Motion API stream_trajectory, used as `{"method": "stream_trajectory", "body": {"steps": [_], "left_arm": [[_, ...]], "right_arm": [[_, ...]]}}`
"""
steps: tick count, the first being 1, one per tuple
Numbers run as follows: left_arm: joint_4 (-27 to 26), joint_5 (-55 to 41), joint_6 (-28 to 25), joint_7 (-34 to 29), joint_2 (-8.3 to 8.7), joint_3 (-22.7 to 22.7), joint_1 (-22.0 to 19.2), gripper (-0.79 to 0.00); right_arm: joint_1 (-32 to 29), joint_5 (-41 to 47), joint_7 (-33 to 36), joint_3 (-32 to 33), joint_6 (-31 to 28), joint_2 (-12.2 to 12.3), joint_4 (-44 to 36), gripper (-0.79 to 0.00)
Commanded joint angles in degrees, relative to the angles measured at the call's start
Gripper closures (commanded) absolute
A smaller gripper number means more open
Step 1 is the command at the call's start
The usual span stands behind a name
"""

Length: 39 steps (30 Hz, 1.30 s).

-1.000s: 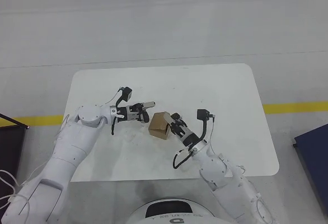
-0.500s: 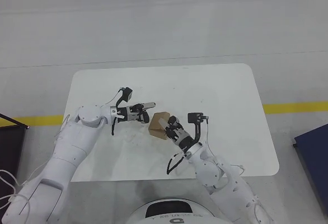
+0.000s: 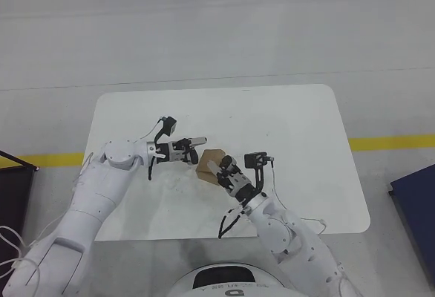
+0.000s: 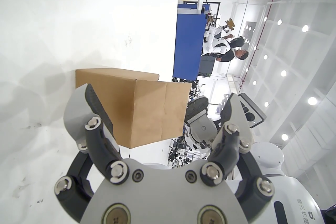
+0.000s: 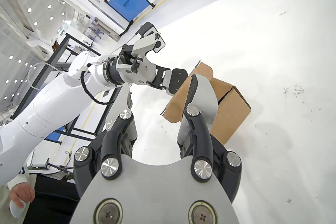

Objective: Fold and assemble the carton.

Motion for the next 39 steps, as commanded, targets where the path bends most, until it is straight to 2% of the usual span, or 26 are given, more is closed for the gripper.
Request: {"method": "stream_trajectory", "body": {"steps": [1,11,25,30,32,39], "left_arm": [[0.0,0.0,0.0,0.0,-0.01,0.0,0.1,-0.785],[-0.2,0.1,-0.1,0.1,-0.08,0.0,0.2,-0.785],[0.0,0.2,-0.1,0.2,-0.3,0.1,-0.1,-0.785],[0.1,0.1,-0.2,0.3,-0.38,0.2,-0.2,-0.785],[0.2,0.1,-0.3,0.3,-0.41,0.2,-0.1,-0.785],[0.3,0.1,-0.4,0.4,-0.4,-0.1,-0.1,-0.785]], "right_arm": [[0.5,-0.1,0.2,-0.3,0.5,-0.1,0.5,-0.443],[3.1,2.1,0.9,-1.3,1.2,-0.7,3.1,-0.409],[2.8,4.5,0.7,-0.4,1.8,-0.8,3.5,-0.382],[3.7,14.3,1.4,0.3,1.5,-1.4,4.6,-0.32],[4.7,17.3,2.1,0.4,1.4,-1.6,5.5,-0.32],[6.2,19.3,3.0,0.1,2.5,-2.0,7.2,-0.314]]}}
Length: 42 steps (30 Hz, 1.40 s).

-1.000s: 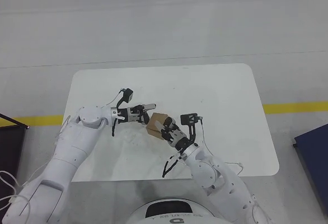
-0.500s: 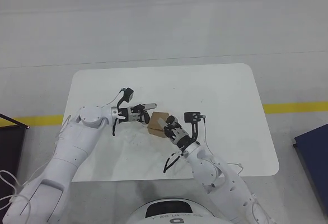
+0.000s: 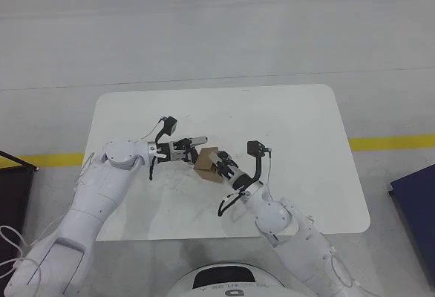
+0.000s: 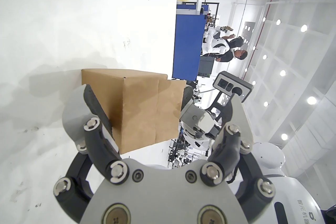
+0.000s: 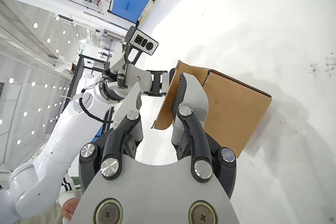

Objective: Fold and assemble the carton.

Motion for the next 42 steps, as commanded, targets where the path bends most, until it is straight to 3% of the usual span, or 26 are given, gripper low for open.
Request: {"method": "stream_trajectory", "body": {"steps": [1,4,9,11,20,22,31,37,39,42], "left_arm": [[-0.1,0.1,0.0,0.0,0.01,0.0,0.0,-0.785],[-0.1,0.3,-0.1,-0.1,0.04,-0.1,0.0,-0.785],[-0.3,1.2,-0.4,0.1,0.1,-0.1,0.0,-0.785],[-0.3,1.8,-0.7,0.4,0.14,-0.1,0.1,-0.785],[-0.2,2.4,-1.3,1.1,0.19,-0.4,0.2,-0.785],[-0.2,2.4,-1.4,1.1,0.19,-0.4,0.2,-0.785],[-0.5,2.6,-1.5,1.2,0.19,-0.4,0.5,-0.785],[-0.8,2.8,-1.6,1.3,0.24,-0.5,0.7,-0.785],[-0.9,2.8,-1.6,1.4,0.26,-0.6,0.9,-0.785],[-1.1,3.0,-1.6,1.5,0.32,-0.7,1.0,-0.785]], "right_arm": [[0.2,0.0,0.0,-0.1,0.6,-0.1,0.2,-0.311],[0.4,0.0,0.2,-0.3,1.2,-0.1,0.4,-0.277],[0.4,-1.1,-0.6,-0.3,3.0,-0.2,0.7,-0.145],[0.4,-2.0,-1.3,-0.4,4.2,-0.3,0.7,0.0],[-0.3,-2.7,-0.1,-0.7,8.6,-0.4,-0.9,0.0],[-0.3,-2.5,0.2,-0.6,8.8,-0.4,-1.2,-0.065],[0.4,-1.3,1.4,-1.1,11.0,-0.8,-0.7,-0.102],[1.0,-1.0,1.9,-1.5,12.1,-1.0,-0.2,-0.055],[1.1,-0.8,2.0,-1.6,12.5,-1.0,-0.1,0.0],[1.1,-0.6,2.2,-1.6,12.7,-1.1,-0.1,0.0]]}}
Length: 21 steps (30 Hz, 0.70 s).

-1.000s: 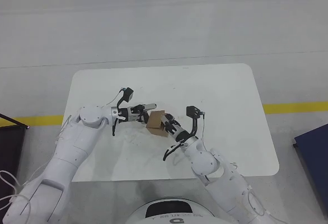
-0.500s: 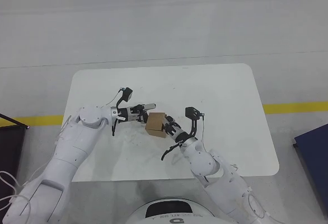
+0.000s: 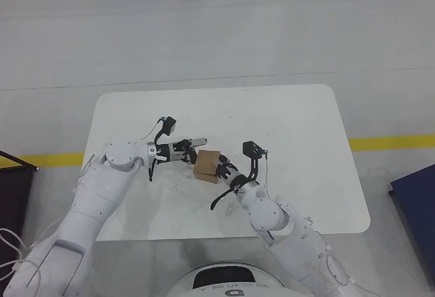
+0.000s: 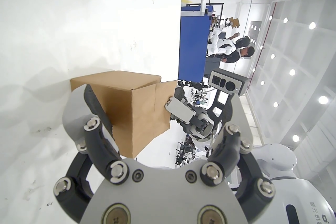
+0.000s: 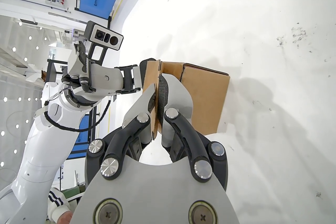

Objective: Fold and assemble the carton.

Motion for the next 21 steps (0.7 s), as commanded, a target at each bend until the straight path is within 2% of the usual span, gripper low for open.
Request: {"method": "stream_trajectory", "body": {"steps": [1,8,9,10,12,13,19,21], "left_arm": [[-0.1,0.2,0.0,0.1,0.04,-0.1,0.1,-0.785],[-0.4,0.5,-0.2,0.2,0.19,-0.5,0.2,-0.785],[-0.4,0.3,-0.3,0.3,0.25,-0.7,0.2,-0.785],[-0.3,0.1,-0.3,0.3,0.33,-1.1,0.2,-0.785],[-0.5,-0.4,-0.4,0.1,0.58,-2.0,0.1,-0.785],[-0.6,-0.4,-0.6,-0.1,0.77,-2.5,0.1,-0.785],[-3.3,1.0,-2.2,-2.3,2.64,-7.1,1.4,-0.785],[-5.4,2.7,-2.8,-3.7,3.5,-8.6,2.7,-0.785]], "right_arm": [[-0.1,0.1,0.0,0.0,0.0,0.0,0.0,0.0],[-0.5,1.0,-0.5,0.1,-1.4,-0.1,-0.1,0.0],[-0.6,1.3,-0.7,0.2,-1.9,-0.1,-0.2,-0.163],[-0.8,1.5,-1.1,0.4,-2.7,-0.1,-0.3,-0.366],[-1.4,2.3,-1.9,0.9,-5.2,-0.1,-0.7,-0.69],[-1.9,2.6,-2.3,1.4,-6.6,0.0,-0.9,-0.773],[-5.7,5.1,-4.5,5.4,-17.9,0.8,-1.3,-0.785],[-6.9,6.4,-5.1,7.1,-21.7,1.1,-1.0,-0.748]]}}
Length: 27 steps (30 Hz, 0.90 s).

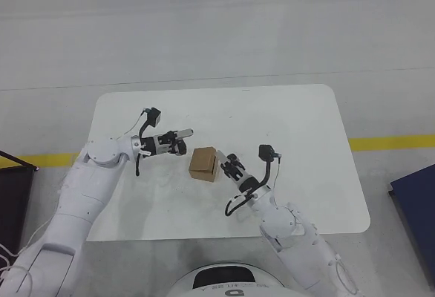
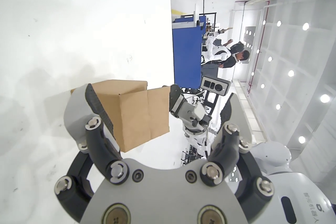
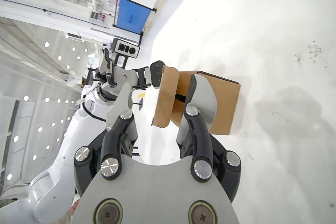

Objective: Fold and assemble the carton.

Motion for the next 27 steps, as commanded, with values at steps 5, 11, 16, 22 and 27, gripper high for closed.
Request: {"method": "stream_trajectory", "body": {"steps": [5,11,16,22,27], "left_arm": [[-6.3,10.8,-0.6,-1.4,2.3,-2.6,4.3,-0.785],[-9.9,15.7,0.9,-0.1,2.68,-1.4,5.9,-0.785],[-10.7,17.0,2.3,0.5,2.25,1.1,5.2,-0.785],[-9.0,18.2,2.7,2.1,1.47,4.1,3.0,-0.785],[-6.9,20.2,2.8,2.6,1.0,6.2,1.2,-0.693]], "right_arm": [[-1.5,1.3,-0.8,4.0,-6.7,0.7,3.5,-0.659],[0.8,0.9,0.8,3.3,-5.9,0.5,7.6,-0.594],[2.9,0.9,2.4,1.9,-6.1,0.3,10.1,-0.563],[3.6,0.4,2.6,1.4,-6.2,0.2,11.4,-0.542],[3.3,0.1,2.6,1.4,-5.8,0.3,11.6,-0.542]]}}
